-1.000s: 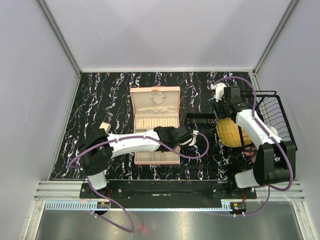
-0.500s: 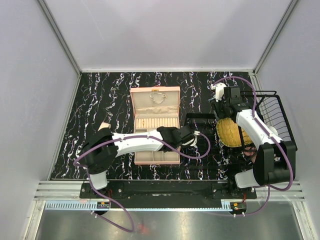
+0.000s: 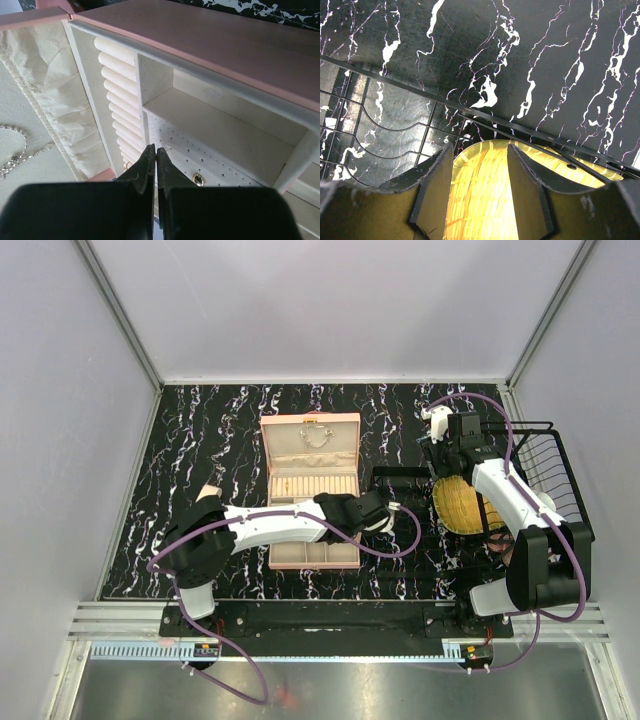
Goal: Organize the mixed jewelry
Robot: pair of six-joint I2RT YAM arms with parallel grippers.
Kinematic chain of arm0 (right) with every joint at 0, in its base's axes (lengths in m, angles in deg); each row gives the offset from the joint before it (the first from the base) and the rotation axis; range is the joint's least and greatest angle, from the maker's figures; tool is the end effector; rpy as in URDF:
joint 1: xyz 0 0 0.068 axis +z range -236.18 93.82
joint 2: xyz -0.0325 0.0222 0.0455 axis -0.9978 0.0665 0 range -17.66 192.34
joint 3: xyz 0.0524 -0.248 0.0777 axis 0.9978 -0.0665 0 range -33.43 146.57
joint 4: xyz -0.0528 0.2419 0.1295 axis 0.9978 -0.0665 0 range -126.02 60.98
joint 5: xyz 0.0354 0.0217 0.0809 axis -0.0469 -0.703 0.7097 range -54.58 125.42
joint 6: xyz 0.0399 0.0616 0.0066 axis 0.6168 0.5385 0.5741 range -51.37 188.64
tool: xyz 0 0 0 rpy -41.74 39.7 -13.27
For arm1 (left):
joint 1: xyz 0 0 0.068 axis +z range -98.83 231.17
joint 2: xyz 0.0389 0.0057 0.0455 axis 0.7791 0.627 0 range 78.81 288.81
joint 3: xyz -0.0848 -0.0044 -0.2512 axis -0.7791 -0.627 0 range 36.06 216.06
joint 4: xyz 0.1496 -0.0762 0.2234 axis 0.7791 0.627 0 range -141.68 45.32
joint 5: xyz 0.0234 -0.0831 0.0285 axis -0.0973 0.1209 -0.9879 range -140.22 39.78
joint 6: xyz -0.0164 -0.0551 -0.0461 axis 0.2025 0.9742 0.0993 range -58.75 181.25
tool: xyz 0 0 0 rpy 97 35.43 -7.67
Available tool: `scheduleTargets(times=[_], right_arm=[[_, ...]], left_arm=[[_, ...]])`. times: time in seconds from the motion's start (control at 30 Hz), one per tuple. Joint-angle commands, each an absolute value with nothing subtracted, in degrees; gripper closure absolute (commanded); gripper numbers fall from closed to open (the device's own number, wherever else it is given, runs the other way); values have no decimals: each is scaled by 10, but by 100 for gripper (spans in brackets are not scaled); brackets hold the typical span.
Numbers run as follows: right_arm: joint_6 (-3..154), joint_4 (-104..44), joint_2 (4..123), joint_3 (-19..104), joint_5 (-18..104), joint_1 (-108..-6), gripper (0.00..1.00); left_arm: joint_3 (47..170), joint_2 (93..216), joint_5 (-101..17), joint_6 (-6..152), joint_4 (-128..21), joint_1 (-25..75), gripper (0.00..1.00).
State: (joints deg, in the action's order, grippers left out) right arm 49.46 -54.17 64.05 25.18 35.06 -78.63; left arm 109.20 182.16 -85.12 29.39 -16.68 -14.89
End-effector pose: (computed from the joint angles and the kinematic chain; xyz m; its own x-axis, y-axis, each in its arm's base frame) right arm 0.3370 0.0443 0.2173 -0.6567 -0.4185 -0.6274 -0.3633 0.9046 -0.2232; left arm 0.1903 -0.3420 0.1686 0.0315 0.9961 -0.0820 0.7485 0.0309 0.6624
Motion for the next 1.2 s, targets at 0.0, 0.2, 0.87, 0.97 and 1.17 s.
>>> scheduleTargets(times=[0.0,0.2,0.87,0.97,1.17], right_arm=[[501,-536,636,272,352,-796,46],[501,-536,636,273,353,-797,46],[500,-538,635,272,353,-796,46],[501,-538,637,272,353,-797,46],[499,-538,635,271,353,-796,46]], left_arm=[[1099,1816,-873,297,-171,-152,100],[1093,1807,-873,299,-171,-153,100],[1087,1811,-863,305,-169,-152,100],[1092,1818,-858,307,-167,-153,100],[1094,1823,-852,311,-163,-154,100]])
